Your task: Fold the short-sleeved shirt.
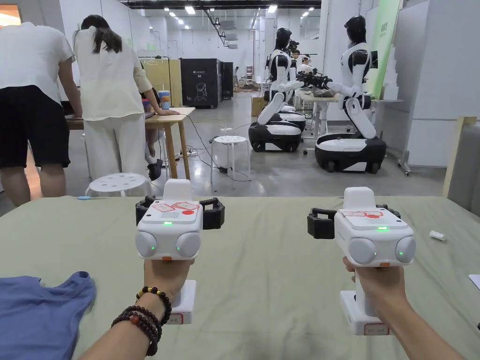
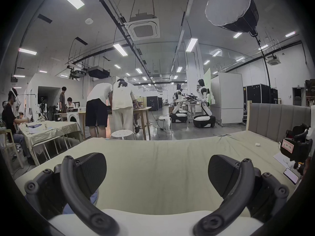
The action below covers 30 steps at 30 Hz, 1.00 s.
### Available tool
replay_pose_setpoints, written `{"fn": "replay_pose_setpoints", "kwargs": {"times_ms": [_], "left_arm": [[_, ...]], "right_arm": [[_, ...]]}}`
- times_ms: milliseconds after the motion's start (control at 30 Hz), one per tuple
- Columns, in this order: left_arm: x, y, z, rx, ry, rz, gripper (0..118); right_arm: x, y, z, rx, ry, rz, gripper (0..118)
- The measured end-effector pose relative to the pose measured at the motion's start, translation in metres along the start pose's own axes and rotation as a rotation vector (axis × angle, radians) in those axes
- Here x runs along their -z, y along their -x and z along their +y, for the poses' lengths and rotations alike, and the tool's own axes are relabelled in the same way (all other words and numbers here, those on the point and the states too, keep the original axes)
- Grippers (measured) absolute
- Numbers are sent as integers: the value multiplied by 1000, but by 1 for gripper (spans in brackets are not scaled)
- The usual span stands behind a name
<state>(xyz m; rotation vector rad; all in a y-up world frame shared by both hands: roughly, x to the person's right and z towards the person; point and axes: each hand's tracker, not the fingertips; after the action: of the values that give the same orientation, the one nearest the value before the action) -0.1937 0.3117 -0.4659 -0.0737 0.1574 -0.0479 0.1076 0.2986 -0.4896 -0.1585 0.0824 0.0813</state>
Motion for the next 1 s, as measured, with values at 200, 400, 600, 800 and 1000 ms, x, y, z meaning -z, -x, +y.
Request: {"fn": "replay_pose_setpoints", "kwargs": {"times_ms": [200,400,600,800,1000], "left_arm": [[1,0,-1,-2,6,-12,118],[0,-2,-2,4,3,-25,118],[10,-4,-8,18,13,-32,118],[10,-2,-9,7,14,-32,118],[5,-5,-8,17,19,-25,118]], "right_arm": [[-2,2,0,-8,-3,2,118],[0,7,2,-22,-15,-9,118],[1,7,2,-22,-17,-6,118],[-1,6,2,-15,-11,1,118],[1,6,0,-15,-3,-17,118]]}}
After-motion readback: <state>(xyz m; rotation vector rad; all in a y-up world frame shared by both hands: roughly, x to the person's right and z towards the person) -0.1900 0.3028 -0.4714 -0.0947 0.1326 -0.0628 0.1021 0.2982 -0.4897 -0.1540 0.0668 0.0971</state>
